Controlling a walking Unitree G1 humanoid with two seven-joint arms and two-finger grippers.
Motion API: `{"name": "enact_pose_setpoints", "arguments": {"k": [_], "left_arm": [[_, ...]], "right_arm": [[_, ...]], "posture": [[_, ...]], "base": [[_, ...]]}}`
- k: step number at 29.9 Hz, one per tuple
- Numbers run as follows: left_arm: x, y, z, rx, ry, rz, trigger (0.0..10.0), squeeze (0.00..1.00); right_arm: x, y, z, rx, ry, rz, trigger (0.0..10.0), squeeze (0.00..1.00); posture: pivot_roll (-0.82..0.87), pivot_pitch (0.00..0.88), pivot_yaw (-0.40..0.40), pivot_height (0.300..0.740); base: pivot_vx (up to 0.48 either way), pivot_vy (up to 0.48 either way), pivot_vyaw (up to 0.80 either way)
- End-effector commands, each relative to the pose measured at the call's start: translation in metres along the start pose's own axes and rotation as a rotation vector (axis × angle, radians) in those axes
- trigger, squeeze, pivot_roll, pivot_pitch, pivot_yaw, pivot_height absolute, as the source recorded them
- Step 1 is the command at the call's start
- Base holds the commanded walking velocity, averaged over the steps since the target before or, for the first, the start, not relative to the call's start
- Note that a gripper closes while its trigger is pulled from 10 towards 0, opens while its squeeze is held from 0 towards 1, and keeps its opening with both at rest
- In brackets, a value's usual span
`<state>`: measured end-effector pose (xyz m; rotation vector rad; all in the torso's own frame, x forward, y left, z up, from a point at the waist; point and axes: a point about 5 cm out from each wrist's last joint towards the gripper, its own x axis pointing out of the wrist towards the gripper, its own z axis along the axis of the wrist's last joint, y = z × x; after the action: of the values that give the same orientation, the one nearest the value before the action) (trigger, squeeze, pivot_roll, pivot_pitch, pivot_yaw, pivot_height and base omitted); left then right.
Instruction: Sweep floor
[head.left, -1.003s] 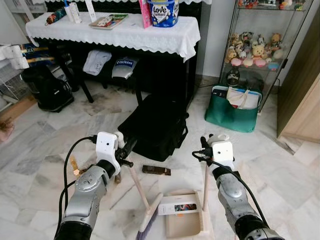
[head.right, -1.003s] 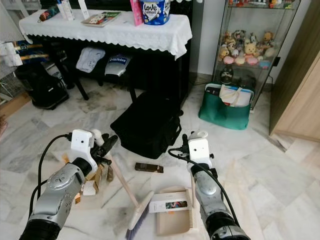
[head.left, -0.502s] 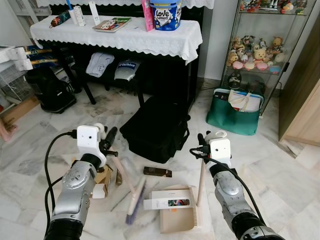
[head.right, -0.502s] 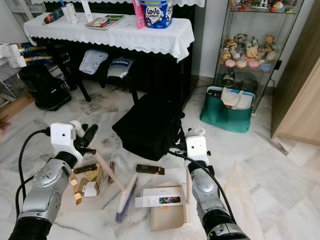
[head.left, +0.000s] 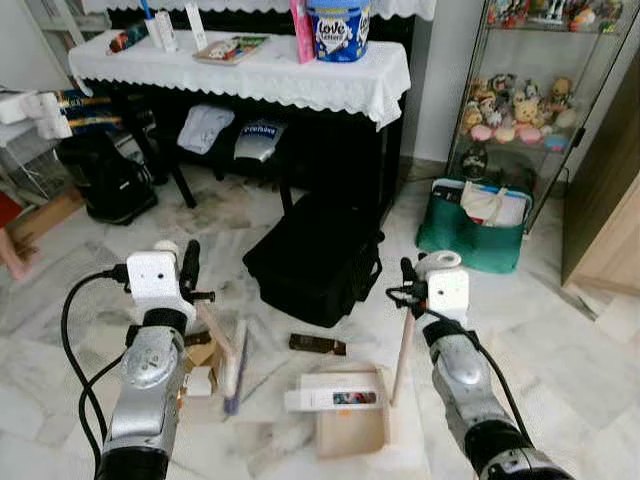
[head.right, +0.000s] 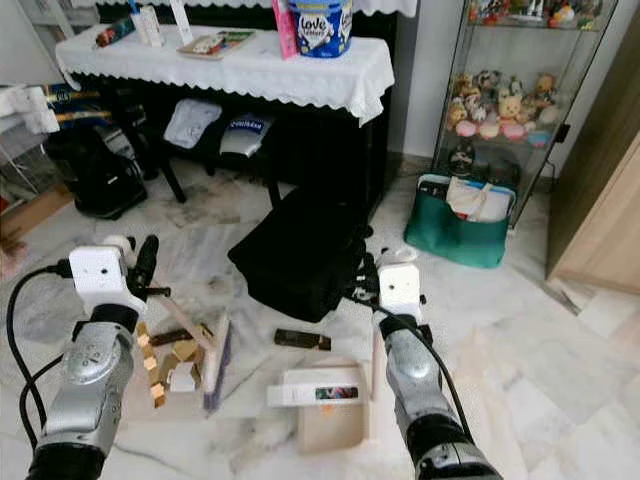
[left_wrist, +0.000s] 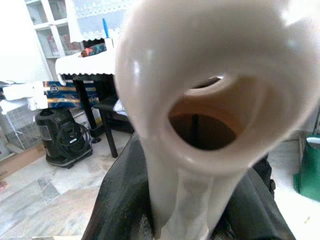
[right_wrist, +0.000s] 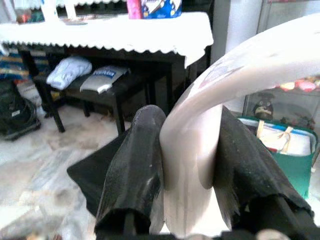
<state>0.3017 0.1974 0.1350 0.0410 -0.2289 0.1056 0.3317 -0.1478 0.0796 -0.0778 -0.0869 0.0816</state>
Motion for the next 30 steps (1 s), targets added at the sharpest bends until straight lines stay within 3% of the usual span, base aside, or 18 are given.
{"name": "enact_pose_setpoints", "arguments": {"k": [1,9,18,30], "left_arm": [[0.003,0.001,0.009,0.033,-0.063,0.018,10.0,0.00],[0.002,0.014,0.006,0.090,-0.070,0.124,10.0,0.00],[0.002,0.014,0.007,0.089,-0.080,0.126,10.0,0.00],[-0.022,0.032,0.003,0.119,-0.065,0.224,10.0,0.00]], "right_arm": [[0.012,0.006,0.021,0.027,-0.095,0.009,10.0,0.00],[0.020,0.015,0.033,0.078,-0.130,0.009,10.0,0.00],[0.024,0.020,0.040,0.108,-0.156,0.013,10.0,0.00],[0.022,0.041,0.039,0.160,-0.153,0.068,10.0,0.00]], "posture": [[0.01,0.000,0.072,0.740],[0.02,0.000,0.073,0.740],[0.04,0.000,0.067,0.740],[0.12,0.000,0.021,0.740]], "base": [[0.000,0.000,0.00],[0.000,0.000,0.00],[0.000,0.000,0.00],[0.000,0.000,0.00]]}}
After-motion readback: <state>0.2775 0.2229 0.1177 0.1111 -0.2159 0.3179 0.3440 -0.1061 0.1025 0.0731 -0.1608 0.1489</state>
